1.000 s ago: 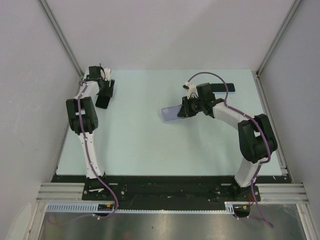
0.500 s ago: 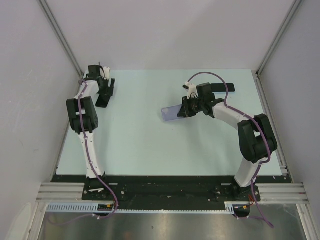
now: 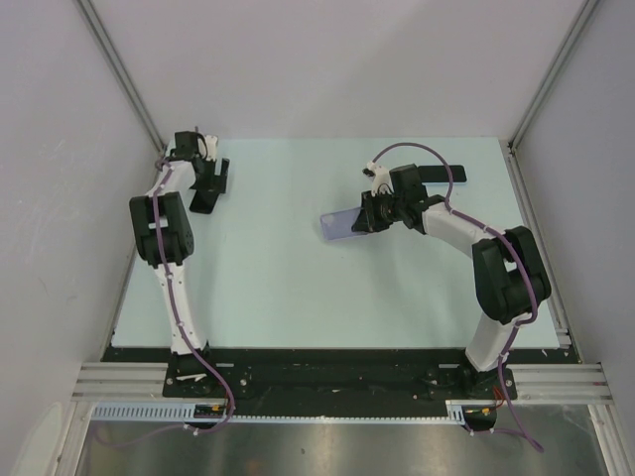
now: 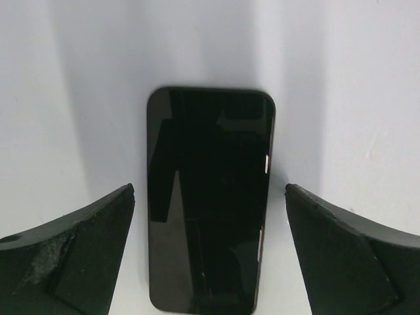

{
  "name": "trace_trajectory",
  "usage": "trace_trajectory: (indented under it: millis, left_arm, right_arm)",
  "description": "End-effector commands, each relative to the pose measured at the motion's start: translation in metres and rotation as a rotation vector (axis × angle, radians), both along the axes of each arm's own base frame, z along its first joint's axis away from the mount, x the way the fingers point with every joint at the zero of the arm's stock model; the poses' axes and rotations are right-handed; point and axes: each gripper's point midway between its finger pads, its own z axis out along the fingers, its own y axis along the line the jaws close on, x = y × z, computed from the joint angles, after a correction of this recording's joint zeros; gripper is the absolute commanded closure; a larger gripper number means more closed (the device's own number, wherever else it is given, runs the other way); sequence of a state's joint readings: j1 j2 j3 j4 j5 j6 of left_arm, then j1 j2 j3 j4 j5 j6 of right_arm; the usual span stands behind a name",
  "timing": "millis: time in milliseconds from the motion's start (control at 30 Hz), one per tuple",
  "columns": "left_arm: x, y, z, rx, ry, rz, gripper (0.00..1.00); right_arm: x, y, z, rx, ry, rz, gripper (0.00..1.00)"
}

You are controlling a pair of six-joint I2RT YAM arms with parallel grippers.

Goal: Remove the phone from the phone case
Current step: Place the phone at the center of the board.

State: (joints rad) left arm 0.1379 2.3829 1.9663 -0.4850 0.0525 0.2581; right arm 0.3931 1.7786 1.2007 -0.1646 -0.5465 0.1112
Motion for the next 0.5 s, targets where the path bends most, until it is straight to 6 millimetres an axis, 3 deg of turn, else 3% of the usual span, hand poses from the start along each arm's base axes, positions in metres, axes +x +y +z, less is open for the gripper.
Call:
trace_trajectory:
  millis: [0,233,467]
  left_arm:
    - [-0.023,-0.008,0.026,-0.055,0.017,0.011,0.00]
    - [-0.047,-0.010,0.007,-0.055,0.097,-0.004,0.00]
    - [-0.049,-0.016,0.006,-0.093,0.107,0.006,0.00]
  right_arm:
    - [0.008,0.005,0.041,0.045,-0.108,0.012,1.00]
    - [0.008,0.003,0.045,0.051,-0.110,0.010,1.00]
    - [0.007,0.003,0.047,0.054,-0.108,0.011,1.00]
